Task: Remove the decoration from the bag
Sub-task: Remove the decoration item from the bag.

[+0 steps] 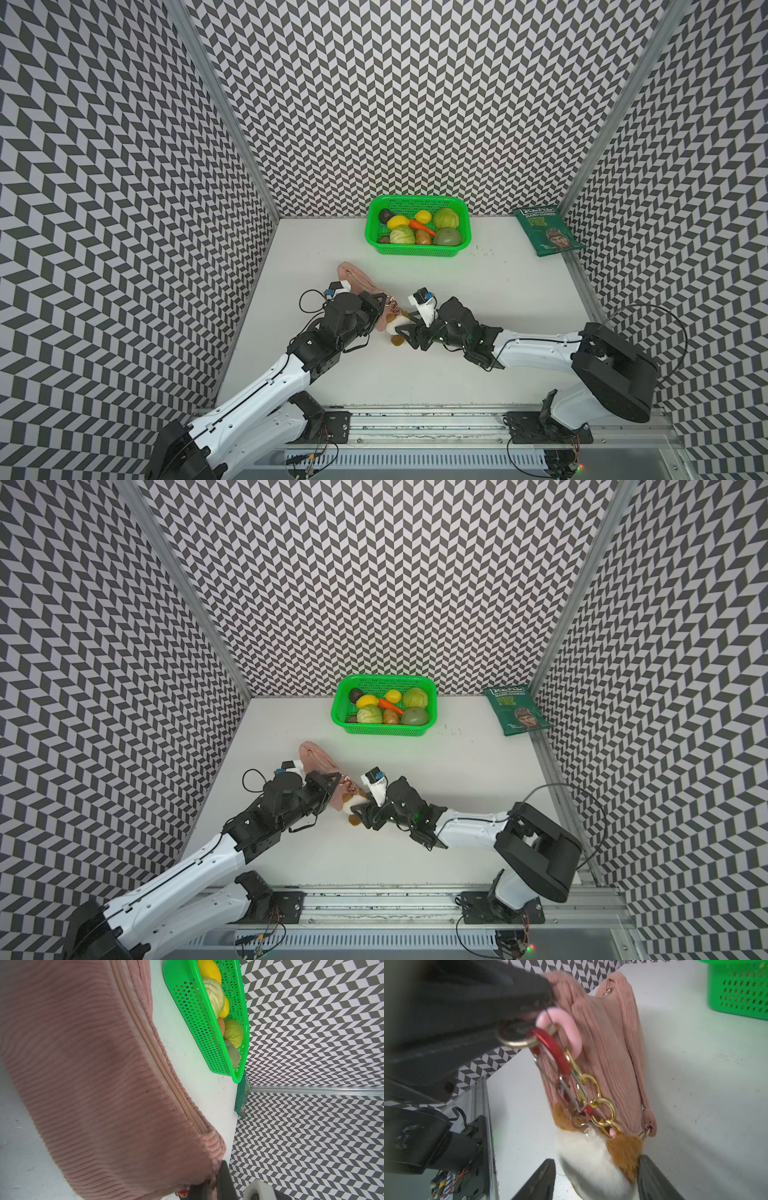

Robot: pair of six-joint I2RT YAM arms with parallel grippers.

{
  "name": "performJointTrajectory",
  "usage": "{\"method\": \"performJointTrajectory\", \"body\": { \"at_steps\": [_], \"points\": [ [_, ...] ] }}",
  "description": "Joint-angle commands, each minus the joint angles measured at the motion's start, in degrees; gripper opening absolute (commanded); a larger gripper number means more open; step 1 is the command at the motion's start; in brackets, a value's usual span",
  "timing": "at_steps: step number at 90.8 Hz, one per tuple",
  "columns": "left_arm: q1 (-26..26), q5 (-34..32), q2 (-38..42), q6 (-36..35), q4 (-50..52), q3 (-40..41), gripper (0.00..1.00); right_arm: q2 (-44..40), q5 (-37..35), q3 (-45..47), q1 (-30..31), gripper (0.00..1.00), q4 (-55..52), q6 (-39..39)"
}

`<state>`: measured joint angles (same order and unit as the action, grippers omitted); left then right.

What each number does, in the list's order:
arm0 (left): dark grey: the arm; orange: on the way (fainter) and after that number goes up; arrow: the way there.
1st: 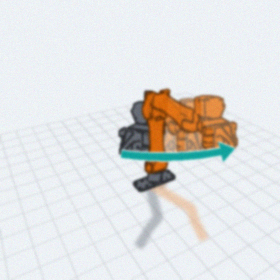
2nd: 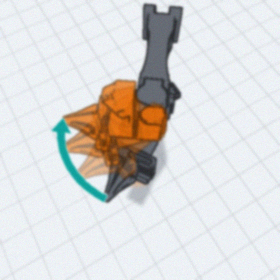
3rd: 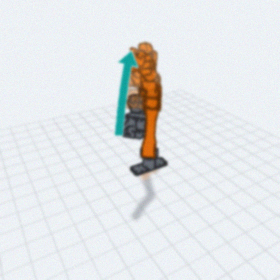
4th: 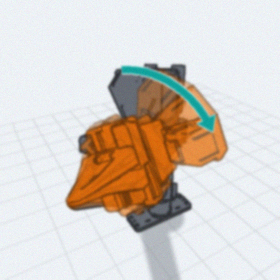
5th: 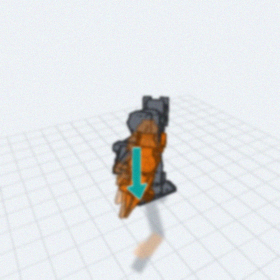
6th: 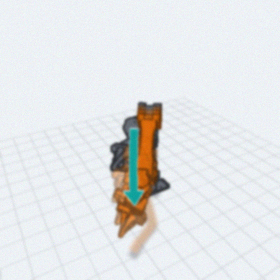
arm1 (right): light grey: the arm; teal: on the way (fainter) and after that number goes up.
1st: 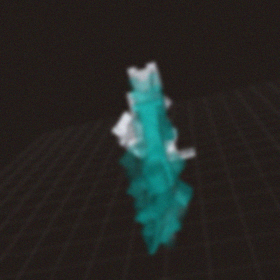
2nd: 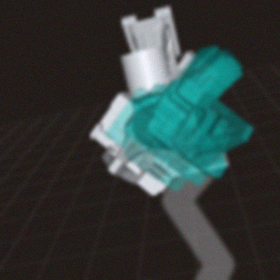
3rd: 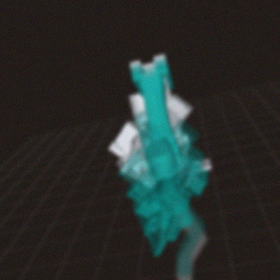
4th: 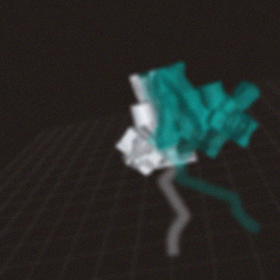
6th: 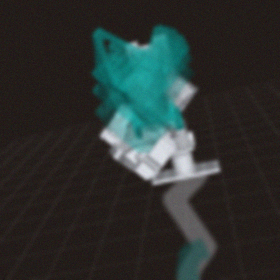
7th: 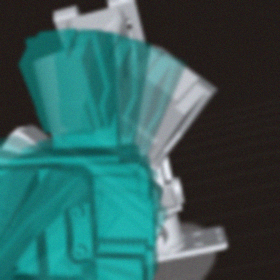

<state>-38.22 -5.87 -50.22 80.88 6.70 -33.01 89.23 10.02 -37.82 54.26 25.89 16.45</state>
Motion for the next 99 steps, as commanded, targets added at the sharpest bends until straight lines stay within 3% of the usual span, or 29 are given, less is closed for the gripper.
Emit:
{"method": "performJointTrajectory", "body": {
  "at_steps": [1, 11, 46, 75, 99],
  "points": [
    [0.3, -0.8, 1.2, -0.5, -1.4, -2.5, 0.00, 1.8, 2.8, -1.9, 0.4, 0.62, 4.2, -0.4],
    [0.3, -0.7, 1.2, -0.4, -1.5, -2.5, 0.00, 2.8, 4.1, -2.1, 0.4, 0.58, 4.6, -0.4],
    [0.3, -1.1, 1.2, -0.6, -1.2, -2.3, 0.00, -3.0, 11.7, 0.2, 0.3, 0.00, -0.4, -2.0],
    [0.4, -1.7, 0.9, -1.1, -1.0, -2.7, 0.00, -6.0, 24.8, 2.8, 0.3, 0.00, -0.8, -3.7],
    [0.4, -2.0, 0.5, -1.4, -0.4, -3.4, 0.00, -0.3, 24.1, 3.2, -3.4, 0.00, 3.4, -2.2]
  ]
}}
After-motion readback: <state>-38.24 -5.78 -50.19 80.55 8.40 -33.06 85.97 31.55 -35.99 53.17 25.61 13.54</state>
